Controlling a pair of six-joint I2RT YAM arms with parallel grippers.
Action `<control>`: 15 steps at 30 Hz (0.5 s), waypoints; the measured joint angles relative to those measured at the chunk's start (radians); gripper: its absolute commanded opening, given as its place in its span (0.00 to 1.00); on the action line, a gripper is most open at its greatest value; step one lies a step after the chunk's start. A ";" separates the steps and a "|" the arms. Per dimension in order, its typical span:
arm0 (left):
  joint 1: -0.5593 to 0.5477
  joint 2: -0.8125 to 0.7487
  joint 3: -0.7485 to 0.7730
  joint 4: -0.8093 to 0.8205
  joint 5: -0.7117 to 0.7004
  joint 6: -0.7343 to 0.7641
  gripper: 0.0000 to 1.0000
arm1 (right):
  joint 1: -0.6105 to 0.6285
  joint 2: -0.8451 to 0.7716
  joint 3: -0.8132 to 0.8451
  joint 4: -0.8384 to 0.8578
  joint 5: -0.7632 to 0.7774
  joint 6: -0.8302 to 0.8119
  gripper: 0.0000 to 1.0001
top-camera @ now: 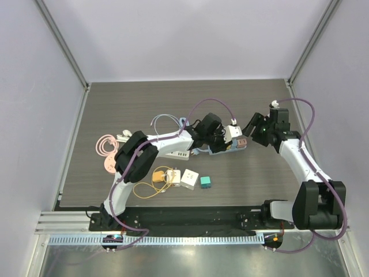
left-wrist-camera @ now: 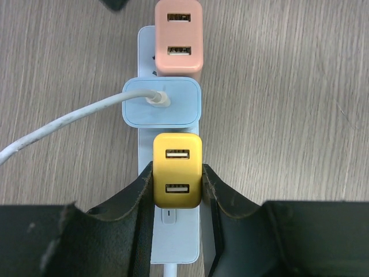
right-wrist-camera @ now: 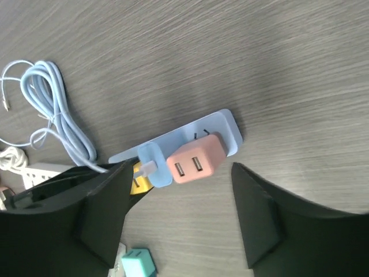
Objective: Pull the plug off the socket
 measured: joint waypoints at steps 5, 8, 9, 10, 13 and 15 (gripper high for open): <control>0.001 0.000 0.000 -0.007 0.020 0.001 0.00 | 0.127 -0.001 0.084 -0.120 0.089 -0.071 0.38; 0.002 0.000 0.002 -0.011 0.028 -0.003 0.00 | 0.176 0.006 0.101 -0.173 0.103 -0.095 0.27; 0.003 0.000 0.002 -0.013 0.029 -0.002 0.00 | 0.185 0.009 0.105 -0.186 0.104 -0.100 0.25; 0.003 0.000 0.002 -0.015 0.030 -0.003 0.00 | 0.189 0.012 0.106 -0.193 0.104 -0.108 0.25; 0.003 0.000 0.003 -0.016 0.029 -0.005 0.00 | 0.195 0.030 0.112 -0.213 0.098 -0.129 0.25; 0.003 0.000 0.003 -0.016 0.029 -0.005 0.00 | 0.198 0.053 0.121 -0.219 0.095 -0.142 0.25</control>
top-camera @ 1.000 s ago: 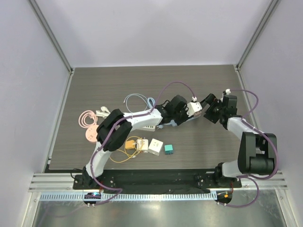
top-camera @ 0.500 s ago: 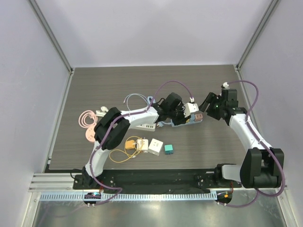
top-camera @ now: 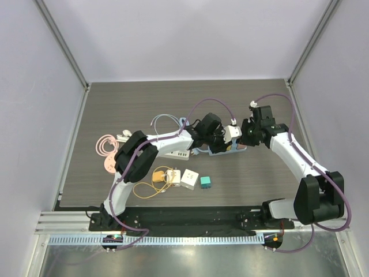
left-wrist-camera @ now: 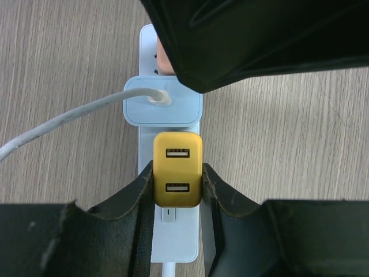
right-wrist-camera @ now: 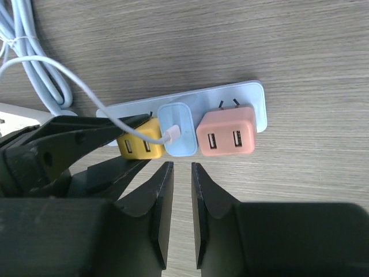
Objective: Pull the plug off the socket
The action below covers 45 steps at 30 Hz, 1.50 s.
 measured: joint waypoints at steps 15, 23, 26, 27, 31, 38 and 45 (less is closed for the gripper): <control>0.005 0.000 -0.004 0.007 0.011 -0.032 0.00 | 0.021 0.114 0.010 0.054 -0.025 0.001 0.24; 0.011 -0.003 -0.023 0.045 0.014 -0.084 0.00 | 0.023 0.101 -0.022 0.098 -0.023 0.016 0.21; 0.012 -0.005 -0.032 0.064 0.013 -0.114 0.00 | 0.024 0.085 -0.048 0.127 -0.022 0.025 0.20; 0.012 -0.007 -0.037 0.075 0.010 -0.129 0.00 | 0.024 0.080 -0.055 0.135 -0.022 0.027 0.19; 0.011 -0.019 -0.071 0.124 -0.011 -0.165 0.00 | 0.024 0.071 -0.073 0.158 -0.021 0.032 0.19; 0.010 -0.026 -0.082 0.144 -0.022 -0.204 0.00 | 0.036 0.097 -0.068 0.165 -0.003 0.041 0.17; 0.013 -0.026 -0.070 0.118 -0.005 -0.188 0.00 | 0.045 0.108 -0.058 0.172 0.010 0.053 0.18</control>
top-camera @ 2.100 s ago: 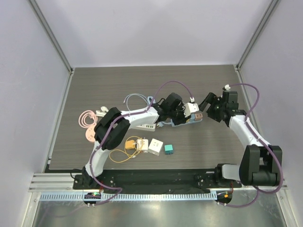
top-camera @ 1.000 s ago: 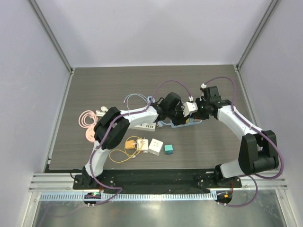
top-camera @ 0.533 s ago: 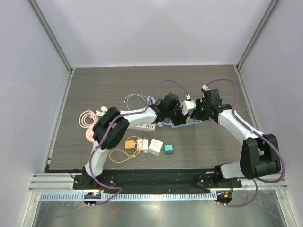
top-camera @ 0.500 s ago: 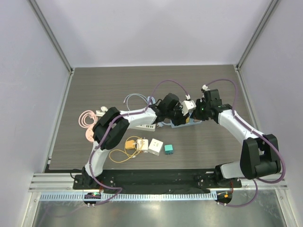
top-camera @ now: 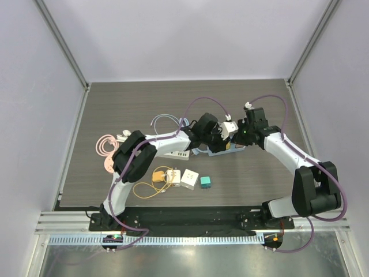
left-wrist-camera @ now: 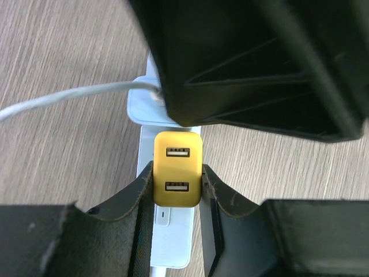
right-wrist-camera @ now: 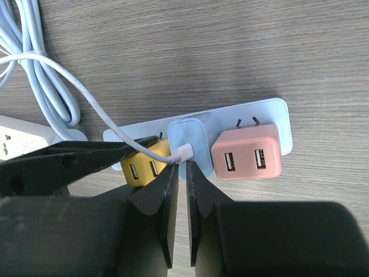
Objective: Pull the plug off the socket
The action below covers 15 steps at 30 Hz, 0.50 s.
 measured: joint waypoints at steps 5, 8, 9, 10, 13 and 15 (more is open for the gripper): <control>-0.020 -0.004 0.047 -0.104 -0.035 0.110 0.00 | 0.003 0.006 0.005 0.000 -0.003 0.011 0.17; -0.024 -0.047 0.048 -0.121 -0.011 0.113 0.00 | 0.006 0.006 0.005 -0.009 0.002 0.010 0.17; -0.024 -0.072 0.048 -0.129 0.009 0.095 0.00 | 0.005 0.006 0.005 -0.008 0.004 0.009 0.17; -0.020 -0.096 0.048 -0.133 0.026 0.067 0.00 | 0.003 0.006 0.005 -0.011 0.004 0.008 0.18; 0.009 -0.139 0.067 -0.091 0.077 -0.011 0.00 | 0.005 0.004 0.004 -0.014 0.005 0.008 0.18; 0.018 -0.148 0.095 -0.061 0.079 -0.038 0.00 | 0.004 0.003 0.003 -0.017 0.005 0.012 0.18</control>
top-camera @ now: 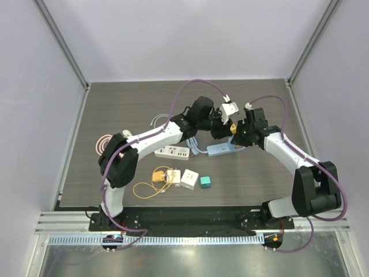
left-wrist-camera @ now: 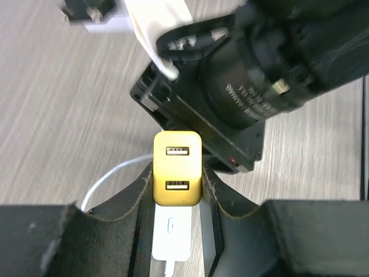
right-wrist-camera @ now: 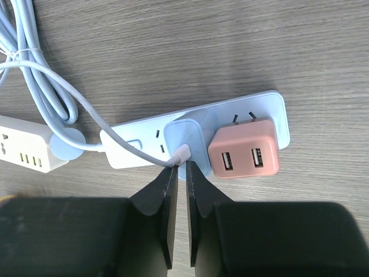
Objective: Pull the plug off the socket
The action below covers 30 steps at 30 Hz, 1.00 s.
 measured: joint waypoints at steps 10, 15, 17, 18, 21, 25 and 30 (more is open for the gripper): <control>-0.029 -0.159 -0.085 -0.056 0.047 -0.118 0.00 | 0.001 -0.010 0.016 -0.018 -0.010 0.003 0.22; -0.078 -0.250 -0.205 -0.051 0.090 -0.285 0.00 | 0.002 -0.011 0.021 -0.024 -0.015 0.000 0.24; -0.101 -0.260 -0.262 -0.038 0.096 -0.345 0.00 | 0.002 -0.011 0.025 -0.031 -0.020 -0.002 0.26; -0.112 -0.259 -0.290 -0.027 0.096 -0.375 0.00 | 0.002 -0.011 0.027 -0.035 -0.023 -0.004 0.27; -0.135 -0.246 -0.366 0.006 0.097 -0.463 0.00 | 0.002 -0.011 0.037 -0.056 -0.034 -0.009 0.31; -0.147 -0.199 -0.416 0.073 0.081 -0.578 0.01 | 0.002 -0.020 0.053 -0.109 -0.048 -0.013 0.36; -0.145 -0.148 -0.422 0.079 -0.027 -0.682 0.02 | 0.002 -0.066 0.065 -0.143 -0.052 -0.014 0.40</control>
